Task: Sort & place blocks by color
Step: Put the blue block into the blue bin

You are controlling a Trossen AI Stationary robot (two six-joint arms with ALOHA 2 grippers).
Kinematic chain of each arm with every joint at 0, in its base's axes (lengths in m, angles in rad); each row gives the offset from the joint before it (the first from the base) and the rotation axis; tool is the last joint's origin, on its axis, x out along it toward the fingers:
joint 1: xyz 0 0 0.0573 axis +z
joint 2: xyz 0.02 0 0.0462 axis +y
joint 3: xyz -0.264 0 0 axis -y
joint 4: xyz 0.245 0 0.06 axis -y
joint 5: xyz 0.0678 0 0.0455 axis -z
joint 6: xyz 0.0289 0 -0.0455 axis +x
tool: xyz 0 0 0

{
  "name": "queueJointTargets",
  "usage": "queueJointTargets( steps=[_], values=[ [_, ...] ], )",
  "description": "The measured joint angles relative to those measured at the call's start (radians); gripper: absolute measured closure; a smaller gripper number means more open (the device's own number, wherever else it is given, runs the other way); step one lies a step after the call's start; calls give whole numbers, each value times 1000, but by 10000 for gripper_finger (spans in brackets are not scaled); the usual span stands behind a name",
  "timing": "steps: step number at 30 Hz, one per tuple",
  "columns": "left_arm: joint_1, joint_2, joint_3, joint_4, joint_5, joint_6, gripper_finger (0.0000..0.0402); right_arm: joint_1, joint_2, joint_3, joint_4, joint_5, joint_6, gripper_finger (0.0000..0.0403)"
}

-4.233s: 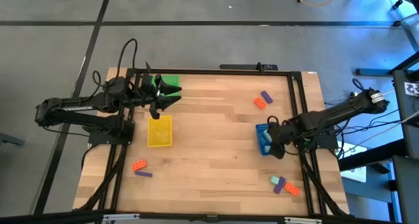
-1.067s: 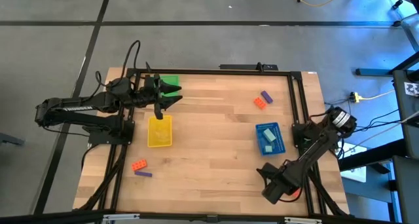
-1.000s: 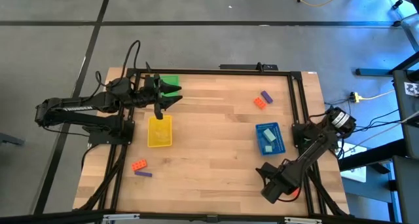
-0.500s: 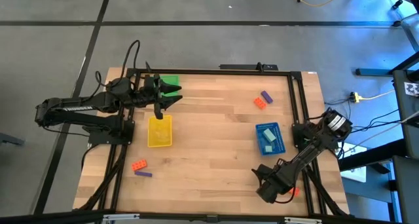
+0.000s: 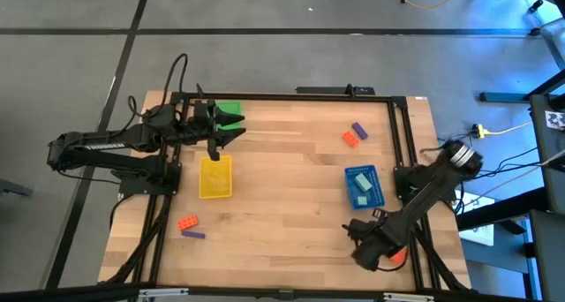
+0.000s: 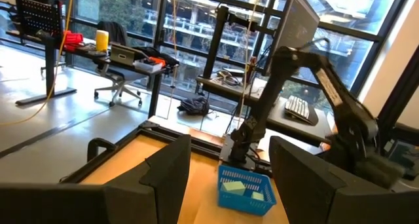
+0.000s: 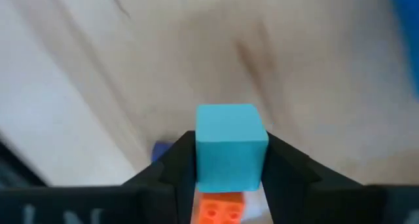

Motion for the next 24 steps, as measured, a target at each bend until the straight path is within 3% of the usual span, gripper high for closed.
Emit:
queueJointTargets(
  steps=[4,10,13,17,24],
  values=[
    [0,-5,0,4,0,0,202,6,-195,0,-4,230,-76,269],
    [0,-5,0,3,6,1,202,4,-517,-43,24,759,-50,269],
    [0,-5,0,3,8,0,202,5,-658,-116,100,939,-55,269],
    [0,-5,0,3,8,0,202,0,-805,-245,267,1009,-108,269],
    [0,-5,0,2,47,0,202,-108,-906,-427,697,906,-340,269]
  ],
)
